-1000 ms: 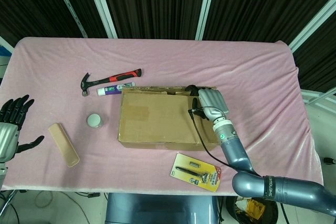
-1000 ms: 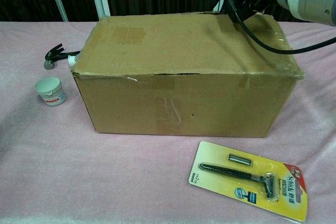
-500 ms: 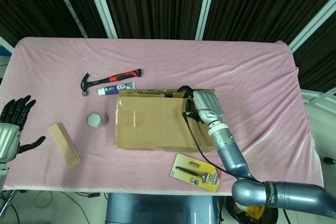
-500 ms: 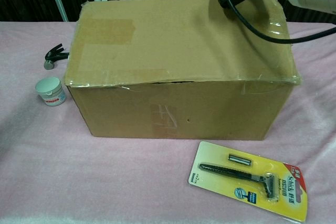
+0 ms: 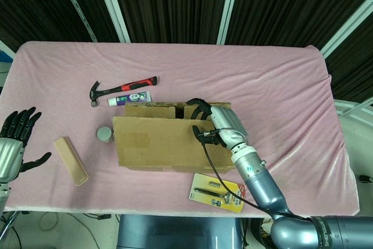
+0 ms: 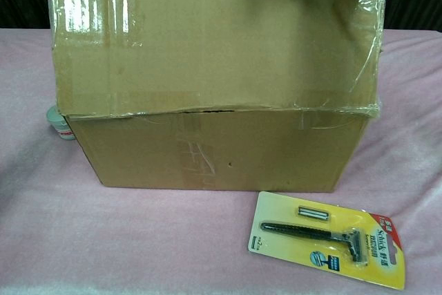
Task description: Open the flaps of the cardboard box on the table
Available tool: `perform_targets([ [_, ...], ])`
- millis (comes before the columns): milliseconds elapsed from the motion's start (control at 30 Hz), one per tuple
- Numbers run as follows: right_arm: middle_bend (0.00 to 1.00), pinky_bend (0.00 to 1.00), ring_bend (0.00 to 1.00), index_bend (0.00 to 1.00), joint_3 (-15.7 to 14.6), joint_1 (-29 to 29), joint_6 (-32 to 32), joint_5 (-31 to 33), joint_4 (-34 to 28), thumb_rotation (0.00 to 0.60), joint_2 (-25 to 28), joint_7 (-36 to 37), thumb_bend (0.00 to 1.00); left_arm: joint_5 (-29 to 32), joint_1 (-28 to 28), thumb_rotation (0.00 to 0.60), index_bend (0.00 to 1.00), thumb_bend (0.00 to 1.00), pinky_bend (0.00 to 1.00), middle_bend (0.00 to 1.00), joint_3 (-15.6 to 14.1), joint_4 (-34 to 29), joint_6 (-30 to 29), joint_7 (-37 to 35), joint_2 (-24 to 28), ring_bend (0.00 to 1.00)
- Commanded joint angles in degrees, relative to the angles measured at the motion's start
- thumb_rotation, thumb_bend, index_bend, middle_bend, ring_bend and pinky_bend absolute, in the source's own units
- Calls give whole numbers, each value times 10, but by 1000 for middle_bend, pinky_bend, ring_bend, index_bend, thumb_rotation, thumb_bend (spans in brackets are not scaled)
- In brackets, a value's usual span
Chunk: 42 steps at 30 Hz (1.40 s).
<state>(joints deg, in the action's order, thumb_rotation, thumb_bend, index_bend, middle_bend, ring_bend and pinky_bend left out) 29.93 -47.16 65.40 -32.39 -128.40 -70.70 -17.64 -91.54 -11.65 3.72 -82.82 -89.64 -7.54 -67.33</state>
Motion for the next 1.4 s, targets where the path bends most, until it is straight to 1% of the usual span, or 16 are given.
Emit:
perform_targets([
  [33,404,605,458,203,4,4,-3,12,-24,600,18,12,390,0,0,600,0,130,0,0,0,1,0,1,0,0],
  [167,395,579,451,187,7,10,-10,19,-53,600,39,29,325,-1,0,600,0,130,0,0,0,2,1,2,-1,0],
  [300,395,578,451,183,8,14,-22,14,-66,600,56,45,294,-2,0,600,0,130,0,0,0,3,0,3,-1,0],
  [600,395,579,452,172,6,34,-95,-51,-66,600,87,117,278,-3,1,600,0,130,0,0,0,5,1,7,-3,0],
  [733,398,579,456,168,11,46,-135,-77,-66,600,107,162,277,-4,1,600,0,130,0,0,0,5,0,9,-4,0],
  [967,398,579,457,166,22,76,-216,-148,-66,600,153,256,275,-4,0,600,0,130,0,0,0,6,2,11,-5,0],
  [1100,398,579,457,166,39,96,-274,-208,-66,600,169,337,274,-5,1,600,0,130,0,0,0,7,1,13,-6,0],
  [1233,398,579,457,166,50,116,-305,-276,-66,600,175,404,271,-4,1,600,0,130,0,0,1,8,1,12,-6,0],
  [1400,398,579,457,166,56,133,-331,-349,-66,600,178,481,266,-5,1,600,0,130,0,0,1,9,1,12,-7,0],
])
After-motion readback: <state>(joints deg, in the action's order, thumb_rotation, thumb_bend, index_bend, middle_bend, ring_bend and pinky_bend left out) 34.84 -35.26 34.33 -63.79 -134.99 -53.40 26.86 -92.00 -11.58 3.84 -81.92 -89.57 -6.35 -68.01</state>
